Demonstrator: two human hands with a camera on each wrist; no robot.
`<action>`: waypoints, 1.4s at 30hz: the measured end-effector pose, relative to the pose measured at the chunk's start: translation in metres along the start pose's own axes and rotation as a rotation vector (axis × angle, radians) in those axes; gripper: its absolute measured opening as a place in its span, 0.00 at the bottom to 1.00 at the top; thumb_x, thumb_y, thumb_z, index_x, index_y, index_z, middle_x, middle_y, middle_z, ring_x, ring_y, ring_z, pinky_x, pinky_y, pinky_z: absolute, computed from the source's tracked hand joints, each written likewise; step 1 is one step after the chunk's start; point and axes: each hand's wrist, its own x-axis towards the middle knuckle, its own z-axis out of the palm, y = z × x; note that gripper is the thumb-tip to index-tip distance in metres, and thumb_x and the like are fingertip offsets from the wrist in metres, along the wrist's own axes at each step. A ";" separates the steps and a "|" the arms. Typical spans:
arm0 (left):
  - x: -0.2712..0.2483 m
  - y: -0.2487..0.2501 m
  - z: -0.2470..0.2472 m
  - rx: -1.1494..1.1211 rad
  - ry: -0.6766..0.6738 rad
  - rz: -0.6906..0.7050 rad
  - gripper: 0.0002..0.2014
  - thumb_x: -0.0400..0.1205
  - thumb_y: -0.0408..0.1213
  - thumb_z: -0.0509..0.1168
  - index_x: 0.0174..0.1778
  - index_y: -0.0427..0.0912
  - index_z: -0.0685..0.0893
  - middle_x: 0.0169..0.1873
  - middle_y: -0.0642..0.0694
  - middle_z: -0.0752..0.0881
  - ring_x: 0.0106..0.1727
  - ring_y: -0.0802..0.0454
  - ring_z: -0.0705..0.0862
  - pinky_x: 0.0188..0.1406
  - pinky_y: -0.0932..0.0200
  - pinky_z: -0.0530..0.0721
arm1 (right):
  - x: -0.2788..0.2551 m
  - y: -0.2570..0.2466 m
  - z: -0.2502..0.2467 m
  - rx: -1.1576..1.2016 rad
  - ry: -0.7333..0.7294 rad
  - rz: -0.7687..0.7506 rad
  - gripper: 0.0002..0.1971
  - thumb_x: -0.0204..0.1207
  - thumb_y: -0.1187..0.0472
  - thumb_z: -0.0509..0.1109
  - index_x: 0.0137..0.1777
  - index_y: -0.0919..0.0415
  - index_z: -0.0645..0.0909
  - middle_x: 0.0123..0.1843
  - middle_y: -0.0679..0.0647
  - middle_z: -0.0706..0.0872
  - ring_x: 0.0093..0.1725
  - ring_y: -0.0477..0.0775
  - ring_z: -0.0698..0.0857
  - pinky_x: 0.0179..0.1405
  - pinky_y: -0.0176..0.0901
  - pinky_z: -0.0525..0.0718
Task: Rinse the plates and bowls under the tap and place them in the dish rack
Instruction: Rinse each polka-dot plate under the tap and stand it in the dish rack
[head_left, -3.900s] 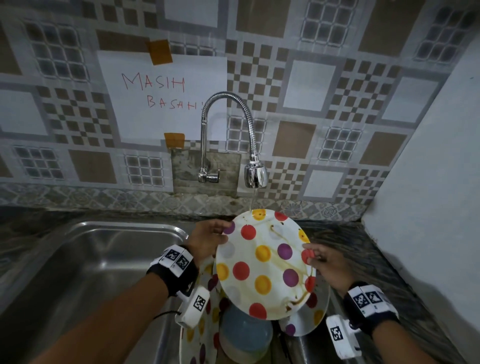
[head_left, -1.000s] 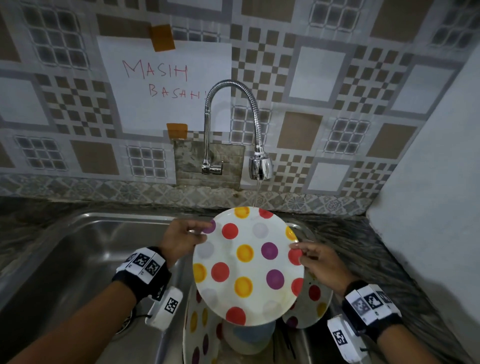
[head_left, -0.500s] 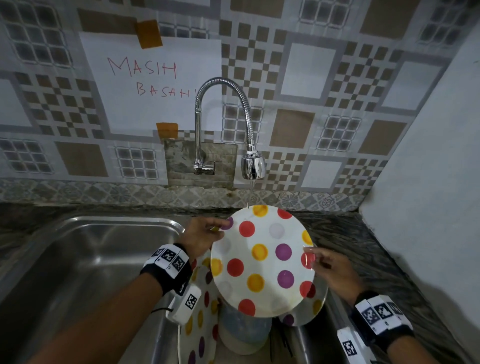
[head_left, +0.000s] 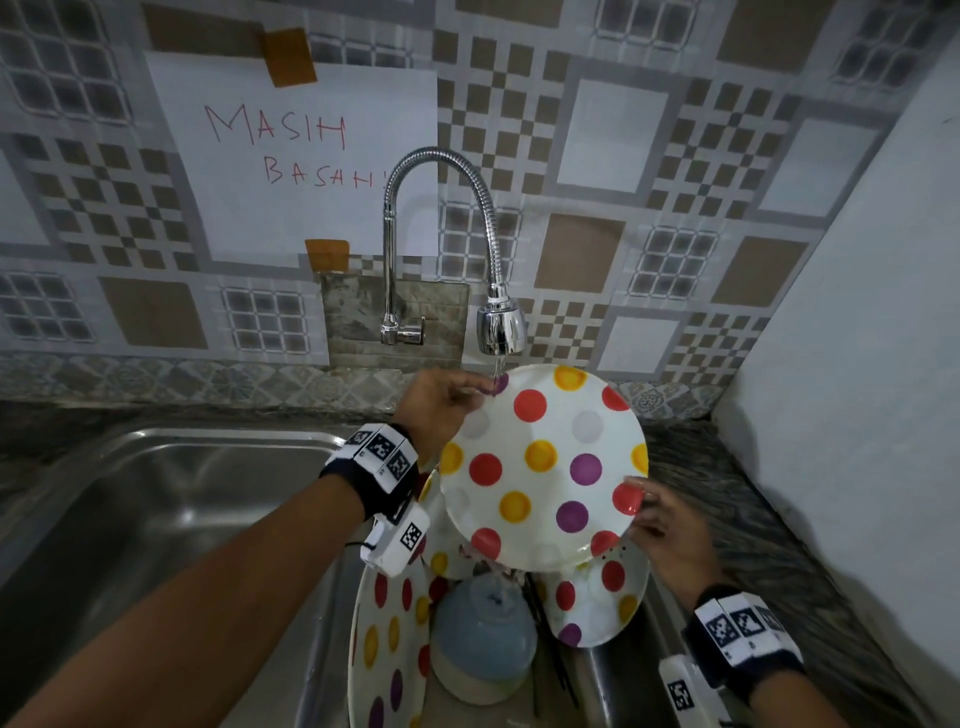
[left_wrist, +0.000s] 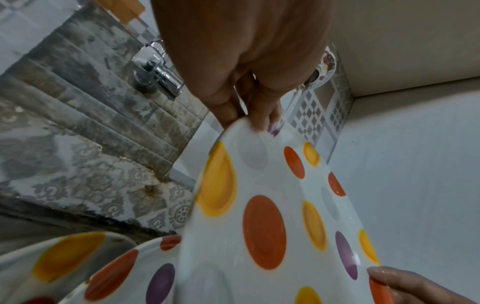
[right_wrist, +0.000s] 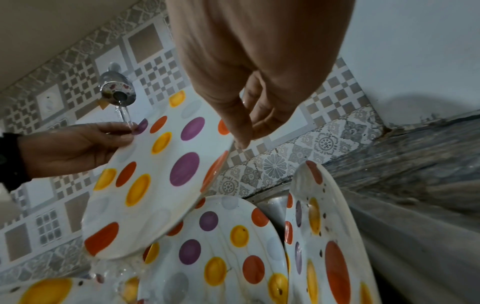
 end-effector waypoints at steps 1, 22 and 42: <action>0.001 0.004 -0.001 0.036 0.016 0.000 0.18 0.78 0.18 0.65 0.40 0.47 0.92 0.49 0.46 0.91 0.54 0.51 0.89 0.59 0.54 0.86 | 0.000 -0.001 0.002 0.004 -0.003 -0.008 0.29 0.67 0.83 0.71 0.62 0.53 0.82 0.44 0.55 0.90 0.45 0.55 0.88 0.50 0.41 0.88; -0.028 -0.054 -0.094 0.053 0.130 -0.126 0.20 0.75 0.14 0.67 0.36 0.46 0.93 0.34 0.50 0.91 0.40 0.58 0.89 0.46 0.63 0.88 | 0.023 -0.041 0.052 -0.172 -0.185 -0.277 0.29 0.70 0.83 0.67 0.48 0.44 0.90 0.51 0.44 0.88 0.53 0.46 0.87 0.54 0.42 0.87; -0.089 -0.069 -0.092 -0.359 -0.103 -0.251 0.27 0.71 0.55 0.74 0.62 0.43 0.85 0.59 0.39 0.88 0.63 0.42 0.86 0.62 0.48 0.85 | 0.034 -0.047 0.055 -0.131 -0.150 -0.045 0.07 0.79 0.66 0.67 0.47 0.53 0.82 0.39 0.52 0.87 0.35 0.36 0.83 0.34 0.21 0.78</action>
